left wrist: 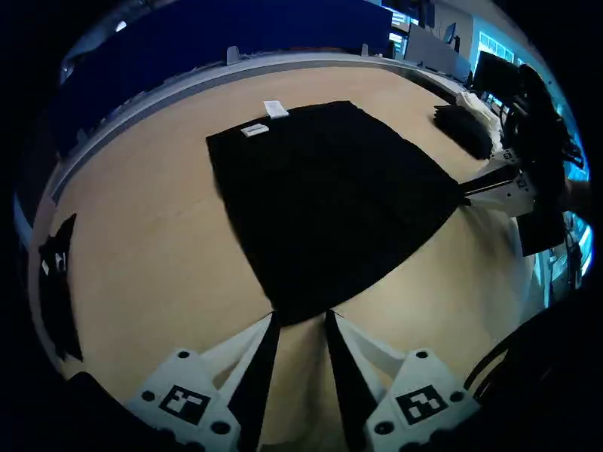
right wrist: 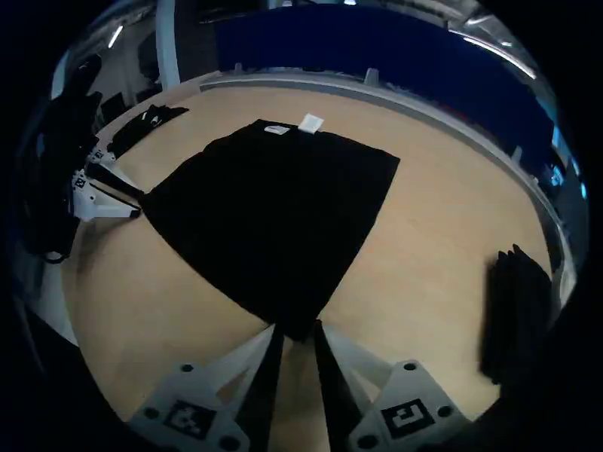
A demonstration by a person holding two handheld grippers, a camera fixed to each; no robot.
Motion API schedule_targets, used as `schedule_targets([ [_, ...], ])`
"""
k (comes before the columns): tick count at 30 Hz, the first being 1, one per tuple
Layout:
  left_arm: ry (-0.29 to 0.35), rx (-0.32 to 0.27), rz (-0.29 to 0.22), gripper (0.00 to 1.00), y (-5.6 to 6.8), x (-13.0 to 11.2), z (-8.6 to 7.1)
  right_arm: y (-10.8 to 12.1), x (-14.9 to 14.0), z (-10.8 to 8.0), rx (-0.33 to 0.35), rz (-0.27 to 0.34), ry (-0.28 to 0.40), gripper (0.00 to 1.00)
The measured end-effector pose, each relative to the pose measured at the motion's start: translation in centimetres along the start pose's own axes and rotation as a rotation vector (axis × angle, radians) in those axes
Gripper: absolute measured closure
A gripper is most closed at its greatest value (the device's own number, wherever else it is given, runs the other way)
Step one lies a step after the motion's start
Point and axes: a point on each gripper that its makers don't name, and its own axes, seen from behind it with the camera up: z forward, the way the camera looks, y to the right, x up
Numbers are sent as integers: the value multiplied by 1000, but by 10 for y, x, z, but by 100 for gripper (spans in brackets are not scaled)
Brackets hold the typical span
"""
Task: Fold towel
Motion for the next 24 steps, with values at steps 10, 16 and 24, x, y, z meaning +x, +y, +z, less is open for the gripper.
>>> schedule_targets([
  [10, -17, 41, -3, 87, -11, -1, 1, 0, 0, -1, 3, -9, -5, 86],
  [16, -15, 41, 2, 91, -5, 0, 0, 3, 0, -3, -2, -3, -6, 88],
  [24, 5, 28, -35, 91, 3, 6, -8, 10, 4, -10, -14, -17, 1, 88],
])
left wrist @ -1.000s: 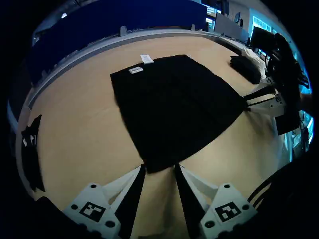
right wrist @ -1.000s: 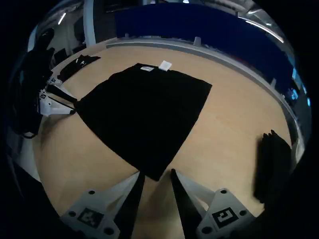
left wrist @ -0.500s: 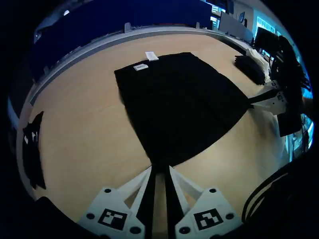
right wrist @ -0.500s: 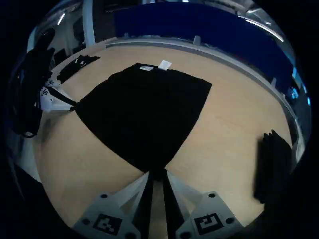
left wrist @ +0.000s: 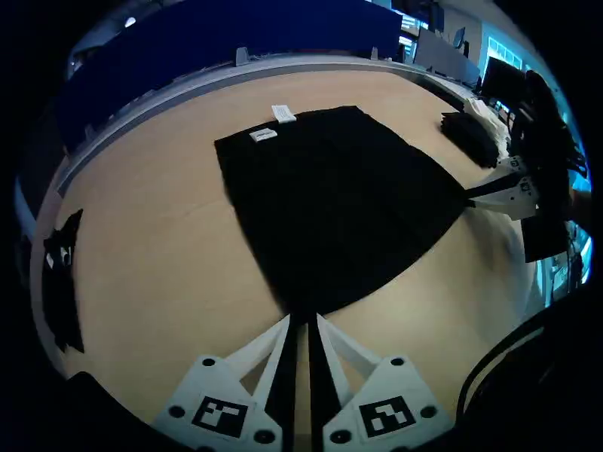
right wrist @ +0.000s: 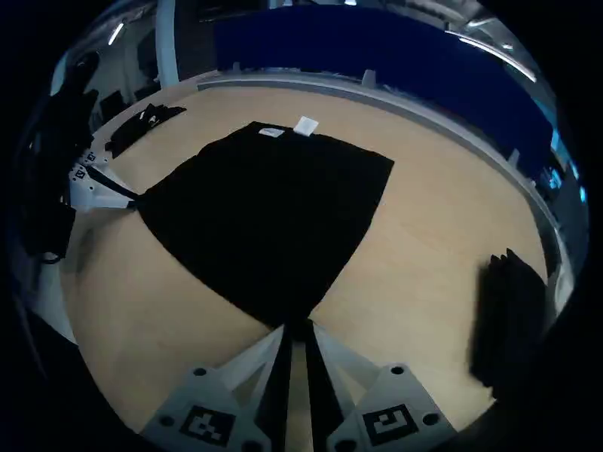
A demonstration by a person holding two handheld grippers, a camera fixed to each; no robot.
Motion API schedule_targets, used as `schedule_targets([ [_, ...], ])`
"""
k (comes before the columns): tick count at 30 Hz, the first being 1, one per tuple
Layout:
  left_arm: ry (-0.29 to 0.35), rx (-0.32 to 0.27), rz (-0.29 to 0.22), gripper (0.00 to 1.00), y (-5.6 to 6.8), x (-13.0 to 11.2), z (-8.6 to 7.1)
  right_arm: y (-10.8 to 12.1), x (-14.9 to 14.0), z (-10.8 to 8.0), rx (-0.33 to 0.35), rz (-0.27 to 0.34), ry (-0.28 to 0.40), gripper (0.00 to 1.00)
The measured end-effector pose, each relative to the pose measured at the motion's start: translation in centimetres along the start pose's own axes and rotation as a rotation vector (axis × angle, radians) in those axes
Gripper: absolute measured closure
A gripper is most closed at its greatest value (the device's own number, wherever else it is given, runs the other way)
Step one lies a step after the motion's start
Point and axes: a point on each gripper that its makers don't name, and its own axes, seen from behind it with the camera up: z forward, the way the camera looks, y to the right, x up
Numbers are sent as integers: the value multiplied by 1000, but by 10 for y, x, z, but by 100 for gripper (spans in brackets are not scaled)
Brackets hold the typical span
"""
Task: Fold towel
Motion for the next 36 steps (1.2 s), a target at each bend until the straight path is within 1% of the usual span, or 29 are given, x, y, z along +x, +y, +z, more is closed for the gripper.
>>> schedule_targets([
  [5, 11, 0, -27, 91, 0, 5, -8, 2, 8, -9, 4, -6, 14, 88],
  [11, 35, 3, -47, 91, -2, 15, -21, 3, 23, -23, 8, -21, 35, 88],
  [17, 58, 0, -69, 91, -3, 26, -40, 3, 41, -40, 12, -29, 58, 88],
  [24, 84, -7, -92, 91, 1, 40, -65, 1, 59, -65, 12, -28, 87, 88],
  [30, 96, -18, -112, 91, 7, 48, -87, -3, 66, -84, 17, -29, 94, 88],
  [36, 104, -34, -134, 91, 13, 51, -108, -8, 67, -102, 19, -29, 88, 88],
])
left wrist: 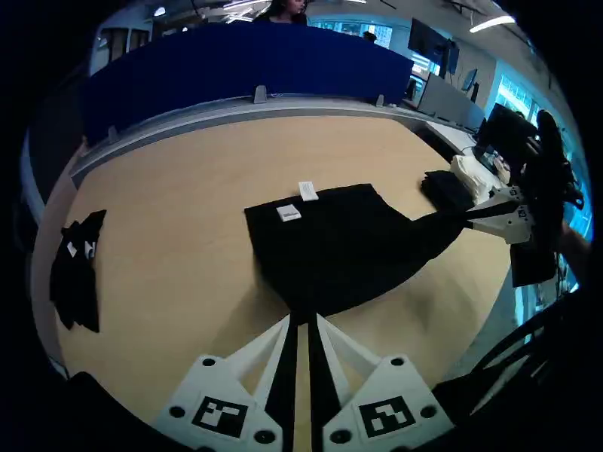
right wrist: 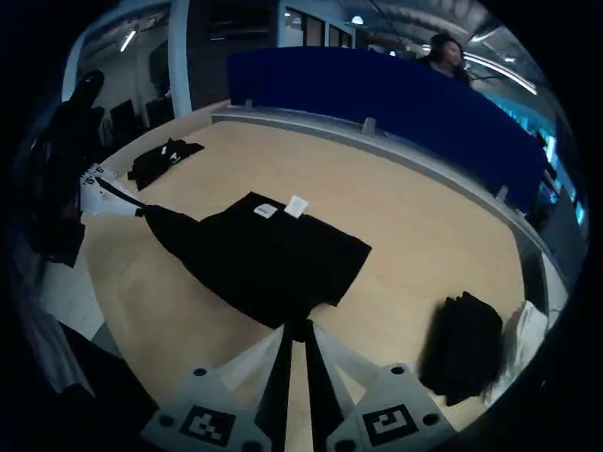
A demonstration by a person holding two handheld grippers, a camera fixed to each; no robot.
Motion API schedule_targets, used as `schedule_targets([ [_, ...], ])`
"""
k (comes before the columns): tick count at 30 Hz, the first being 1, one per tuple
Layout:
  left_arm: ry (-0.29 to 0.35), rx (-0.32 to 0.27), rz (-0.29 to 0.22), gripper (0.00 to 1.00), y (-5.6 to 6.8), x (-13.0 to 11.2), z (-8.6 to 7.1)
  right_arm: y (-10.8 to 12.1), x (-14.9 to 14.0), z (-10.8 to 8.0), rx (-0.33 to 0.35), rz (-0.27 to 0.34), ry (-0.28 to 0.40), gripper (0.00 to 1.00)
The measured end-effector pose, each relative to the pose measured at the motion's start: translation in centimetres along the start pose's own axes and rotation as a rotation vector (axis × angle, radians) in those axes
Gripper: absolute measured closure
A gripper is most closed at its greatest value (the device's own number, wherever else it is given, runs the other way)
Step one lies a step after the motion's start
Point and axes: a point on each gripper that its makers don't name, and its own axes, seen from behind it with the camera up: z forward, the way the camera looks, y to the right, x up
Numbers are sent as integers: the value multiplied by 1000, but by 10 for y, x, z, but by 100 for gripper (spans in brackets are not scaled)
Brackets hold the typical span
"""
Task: Fold towel
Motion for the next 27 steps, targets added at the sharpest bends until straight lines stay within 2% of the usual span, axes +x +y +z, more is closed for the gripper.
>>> schedule_targets([
  [5, 2, -4, -7, 91, 4, 0, -12, -4, 3, -10, 3, 4, -2, 88],
  [11, -1, -7, -15, 91, 6, -2, -13, -2, 3, -10, 2, 1, -11, 88],
  [20, 23, 2, -13, 91, 0, 15, 2, 8, 11, -3, -9, -11, -20, 88],
  [27, 52, 12, -11, 91, -11, 39, 18, 23, 21, 11, -18, -17, -22, 88],
])
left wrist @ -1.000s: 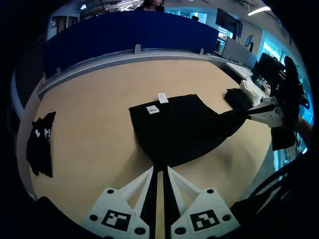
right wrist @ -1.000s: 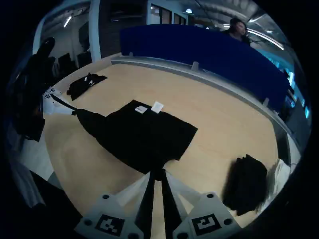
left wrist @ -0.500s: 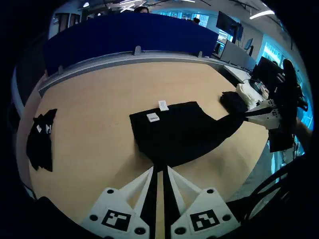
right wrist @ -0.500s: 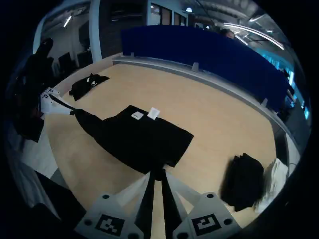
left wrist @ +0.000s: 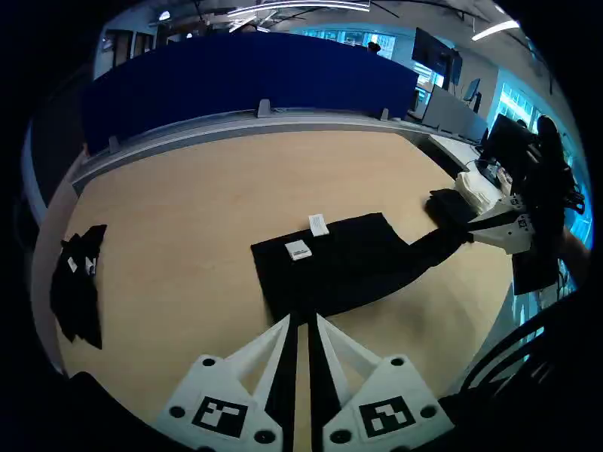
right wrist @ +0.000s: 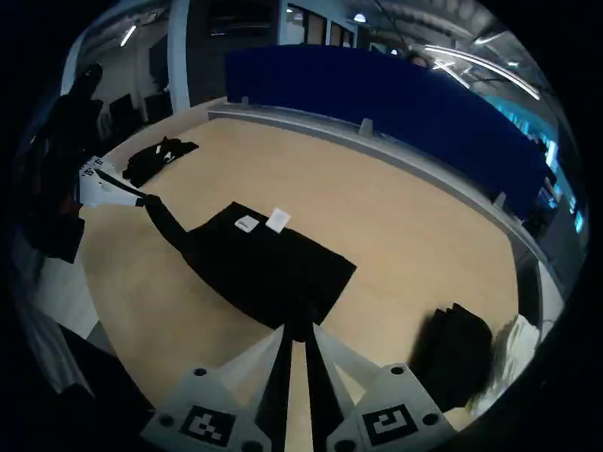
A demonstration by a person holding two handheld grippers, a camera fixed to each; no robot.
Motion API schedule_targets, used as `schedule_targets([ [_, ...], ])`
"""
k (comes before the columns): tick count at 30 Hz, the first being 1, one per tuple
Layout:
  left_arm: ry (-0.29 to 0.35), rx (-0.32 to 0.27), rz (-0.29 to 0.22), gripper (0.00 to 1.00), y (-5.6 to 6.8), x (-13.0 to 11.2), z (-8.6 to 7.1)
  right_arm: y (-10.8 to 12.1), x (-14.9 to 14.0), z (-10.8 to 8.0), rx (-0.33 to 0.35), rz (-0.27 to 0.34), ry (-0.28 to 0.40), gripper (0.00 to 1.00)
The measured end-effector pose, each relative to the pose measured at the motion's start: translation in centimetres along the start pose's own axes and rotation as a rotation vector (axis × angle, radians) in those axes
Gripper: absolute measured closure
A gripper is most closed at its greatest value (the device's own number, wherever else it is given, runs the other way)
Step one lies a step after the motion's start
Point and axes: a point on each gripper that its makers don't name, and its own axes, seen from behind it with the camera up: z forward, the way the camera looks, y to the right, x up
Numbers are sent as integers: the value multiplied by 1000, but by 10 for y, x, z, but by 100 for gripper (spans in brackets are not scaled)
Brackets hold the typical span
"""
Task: Fold towel
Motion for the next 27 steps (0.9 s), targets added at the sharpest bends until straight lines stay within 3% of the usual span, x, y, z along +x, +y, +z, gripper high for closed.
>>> schedule_targets([
  [12, 14, 20, 13, 91, -18, 21, 39, 26, 15, 32, -8, 5, -18, 88],
  [27, -21, 20, -2, 91, -29, 4, 82, 32, -11, 73, 9, 36, -91, 88],
])
